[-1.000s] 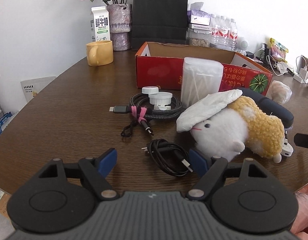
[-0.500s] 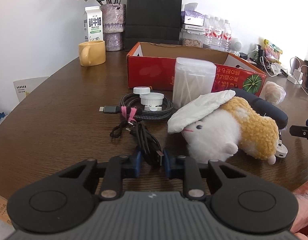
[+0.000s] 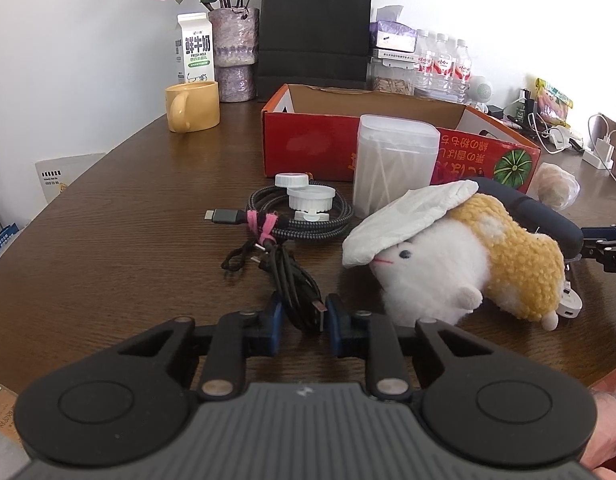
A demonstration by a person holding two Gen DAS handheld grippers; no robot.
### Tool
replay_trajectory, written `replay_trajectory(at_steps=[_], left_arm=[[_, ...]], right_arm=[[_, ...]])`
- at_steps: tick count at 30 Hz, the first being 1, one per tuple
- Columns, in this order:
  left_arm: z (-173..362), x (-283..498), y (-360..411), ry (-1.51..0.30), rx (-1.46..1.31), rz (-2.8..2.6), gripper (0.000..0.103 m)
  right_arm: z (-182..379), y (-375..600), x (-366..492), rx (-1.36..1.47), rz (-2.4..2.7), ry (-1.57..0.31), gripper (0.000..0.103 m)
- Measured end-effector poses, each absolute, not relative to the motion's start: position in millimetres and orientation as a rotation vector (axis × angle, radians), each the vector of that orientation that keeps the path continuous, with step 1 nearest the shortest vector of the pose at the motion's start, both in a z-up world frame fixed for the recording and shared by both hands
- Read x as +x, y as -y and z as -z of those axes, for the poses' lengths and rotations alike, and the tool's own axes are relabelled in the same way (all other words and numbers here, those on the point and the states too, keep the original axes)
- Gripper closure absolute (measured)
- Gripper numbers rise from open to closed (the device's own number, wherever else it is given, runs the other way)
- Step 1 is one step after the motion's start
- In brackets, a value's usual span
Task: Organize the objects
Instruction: 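Grasp the black cable with the left gripper while the right gripper grasps the white bottle cap, then carry the cable and cap into the cardboard box and open both grippers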
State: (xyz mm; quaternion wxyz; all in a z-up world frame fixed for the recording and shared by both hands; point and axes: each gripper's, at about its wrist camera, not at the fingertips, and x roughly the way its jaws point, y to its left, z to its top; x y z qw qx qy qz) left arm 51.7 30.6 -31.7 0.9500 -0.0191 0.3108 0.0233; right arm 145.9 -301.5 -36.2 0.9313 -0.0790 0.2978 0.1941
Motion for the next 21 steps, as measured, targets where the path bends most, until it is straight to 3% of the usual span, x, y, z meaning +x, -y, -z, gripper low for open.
replay_trajectory(at_steps=[3, 7, 21], left_arm=[[32, 51, -32, -0.63, -0.045, -0.046, 0.081], [31, 50, -32, -0.626, -0.047, -0.048, 0.083], [20, 37, -34, -0.57, -0.036, -0.053, 0.085]], right_arm=[[38, 303, 149, -0.162, -0.435, -0.599, 0.061], [38, 305, 150, -0.154, -0.481, -0.592, 0.076], [35, 309, 136, -0.135, -0.434, -0.567, 0.077]])
